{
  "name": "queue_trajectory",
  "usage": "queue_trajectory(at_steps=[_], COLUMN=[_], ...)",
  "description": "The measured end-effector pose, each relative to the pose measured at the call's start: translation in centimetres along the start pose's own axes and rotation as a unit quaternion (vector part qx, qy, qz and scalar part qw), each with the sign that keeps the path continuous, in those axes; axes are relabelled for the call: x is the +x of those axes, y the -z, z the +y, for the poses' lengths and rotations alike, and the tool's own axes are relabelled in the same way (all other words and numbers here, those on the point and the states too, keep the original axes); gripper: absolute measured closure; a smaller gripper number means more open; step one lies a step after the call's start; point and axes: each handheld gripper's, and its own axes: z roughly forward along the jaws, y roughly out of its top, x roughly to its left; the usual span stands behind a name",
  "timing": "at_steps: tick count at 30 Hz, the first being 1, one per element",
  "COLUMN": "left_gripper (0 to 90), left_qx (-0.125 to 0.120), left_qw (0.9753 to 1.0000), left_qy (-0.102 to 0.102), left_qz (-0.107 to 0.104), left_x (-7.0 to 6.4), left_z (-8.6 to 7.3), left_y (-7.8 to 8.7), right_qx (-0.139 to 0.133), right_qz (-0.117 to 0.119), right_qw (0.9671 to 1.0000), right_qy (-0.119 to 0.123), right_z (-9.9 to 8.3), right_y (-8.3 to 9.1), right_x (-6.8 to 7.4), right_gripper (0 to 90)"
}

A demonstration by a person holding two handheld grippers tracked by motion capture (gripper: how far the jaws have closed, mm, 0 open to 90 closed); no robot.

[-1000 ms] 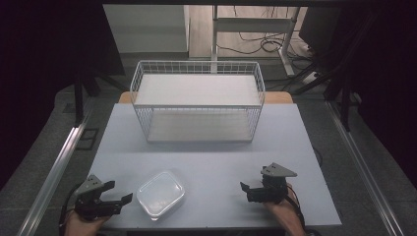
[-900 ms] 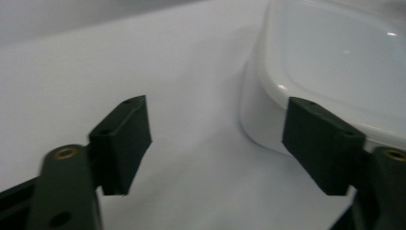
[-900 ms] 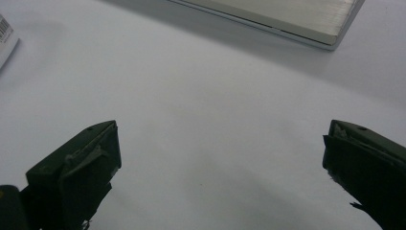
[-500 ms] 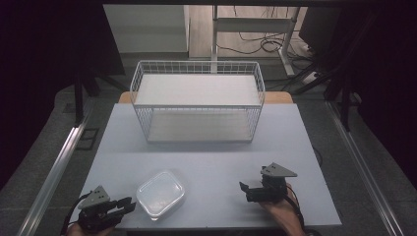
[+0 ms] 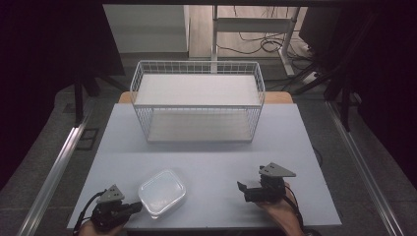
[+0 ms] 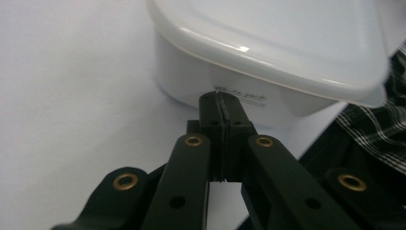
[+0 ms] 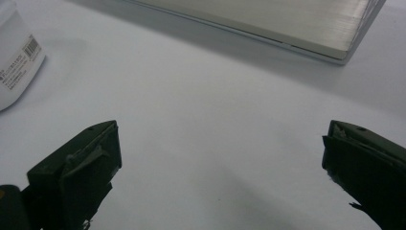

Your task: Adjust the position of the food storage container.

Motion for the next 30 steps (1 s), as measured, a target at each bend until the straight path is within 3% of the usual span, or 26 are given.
queue_trajectory(at_steps=[3,7,17,18,19,21,23,24,27,29,30], left_gripper=[90.0,90.0,89.9,89.9,89.9,89.9,89.9,90.0,90.0,90.0,90.0], left_qx=[-0.002,-0.01,-0.017,-0.017,-0.017,-0.017,-0.016,-0.015,-0.013,-0.011,-0.011], left_qw=[1.0,0.9999,0.9997,0.9996,0.9996,0.9995,0.9994,0.9993,0.9991,0.9988,0.9988], left_qy=[0.006,0.011,0.004,0.003,0.001,0.0,-0.003,-0.006,-0.012,-0.02,-0.02], left_qz=[0.004,-0.006,-0.02,-0.022,-0.025,-0.026,-0.03,-0.035,-0.037,-0.043,-0.043], left_x=[0.3,0.7,0.5,0.5,0.5,0.5,0.6,0.5,0.4,0.1,0.1], left_z=[0.5,1.3,3.2,3.4,3.7,3.8,4.2,4.5,5.0,5.6,5.6], left_y=[-0.4,-1.1,-3.0,-3.1,-3.4,-3.6,-3.9,-4.2,-4.6,-5.2,-5.2], right_qx=[0.007,0.01,0.025,0.026,0.031,0.032,0.04,0.045,0.05,0.059,0.059], right_qz=[0.005,0.016,0.041,0.045,0.06,0.064,0.08,0.083,0.092,0.106,0.106], right_qw=[1.0,0.9998,0.9988,0.9985,0.9973,0.997,0.9952,0.9941,0.9923,0.9897,0.9897], right_qy=[-0.002,0.005,0.011,0.016,0.026,0.028,0.039,0.054,0.065,0.075,0.075], right_z=[0.1,0.5,1.7,1.8,2.1,2.2,2.4,2.6,2.8,3.0,3.0], right_y=[-0.1,-0.1,-0.6,-0.7,-1.0,-1.1,-1.3,-1.5,-1.8,-2.3,-2.3], right_x=[0.1,0.2,1.2,1.5,2.0,2.2,2.6,2.9,3.3,3.8,3.8], right_gripper=[2.3,10.8,30.3,33.3,42.7,46.0,55.6,64.6,71.9,81.4,81.4])
